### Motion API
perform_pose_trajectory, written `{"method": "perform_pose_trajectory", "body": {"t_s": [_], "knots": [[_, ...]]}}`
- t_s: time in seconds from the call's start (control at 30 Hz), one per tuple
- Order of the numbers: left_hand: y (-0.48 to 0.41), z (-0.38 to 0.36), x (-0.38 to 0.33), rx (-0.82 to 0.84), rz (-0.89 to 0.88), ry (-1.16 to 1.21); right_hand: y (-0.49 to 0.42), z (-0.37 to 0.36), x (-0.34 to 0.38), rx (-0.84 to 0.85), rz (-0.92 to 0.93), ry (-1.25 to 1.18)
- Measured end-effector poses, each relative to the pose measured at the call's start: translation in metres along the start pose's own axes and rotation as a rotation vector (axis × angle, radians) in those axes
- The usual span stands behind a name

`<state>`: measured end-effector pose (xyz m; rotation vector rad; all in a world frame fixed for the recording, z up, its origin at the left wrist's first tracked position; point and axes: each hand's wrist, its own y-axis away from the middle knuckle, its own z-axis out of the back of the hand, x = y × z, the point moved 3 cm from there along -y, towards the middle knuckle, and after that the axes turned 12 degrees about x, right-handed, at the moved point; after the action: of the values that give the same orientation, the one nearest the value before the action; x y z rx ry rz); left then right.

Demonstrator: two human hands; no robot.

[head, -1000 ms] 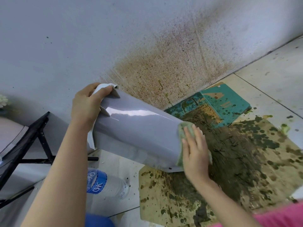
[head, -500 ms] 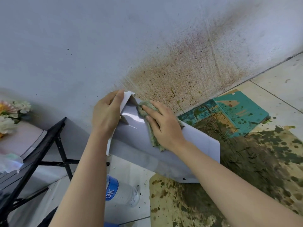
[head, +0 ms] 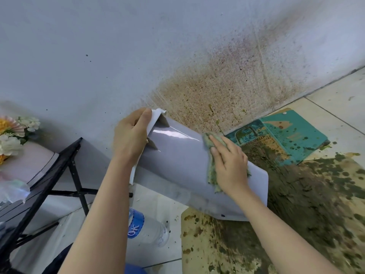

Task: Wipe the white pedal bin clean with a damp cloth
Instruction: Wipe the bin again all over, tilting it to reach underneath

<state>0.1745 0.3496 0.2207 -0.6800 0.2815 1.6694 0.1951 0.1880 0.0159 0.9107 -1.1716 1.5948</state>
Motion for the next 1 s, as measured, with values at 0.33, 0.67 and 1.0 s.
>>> {"method": "perform_pose_trajectory", "body": {"t_s": [0.33,0.67,1.0], "knots": [[0.018,-0.021,-0.031,-0.013,-0.006,-0.074,0.069,0.073,-0.119,-0.273,-0.600,-0.514],[0.054,-0.093,-0.094,0.054,-0.075,-0.339,0.082,0.107,-0.044,-0.108,-0.731,-1.528],[0.110,-0.189,-0.140,0.165,-0.143,-0.434,0.063,0.153,-0.005,-0.071,-0.565,-1.285]]}}
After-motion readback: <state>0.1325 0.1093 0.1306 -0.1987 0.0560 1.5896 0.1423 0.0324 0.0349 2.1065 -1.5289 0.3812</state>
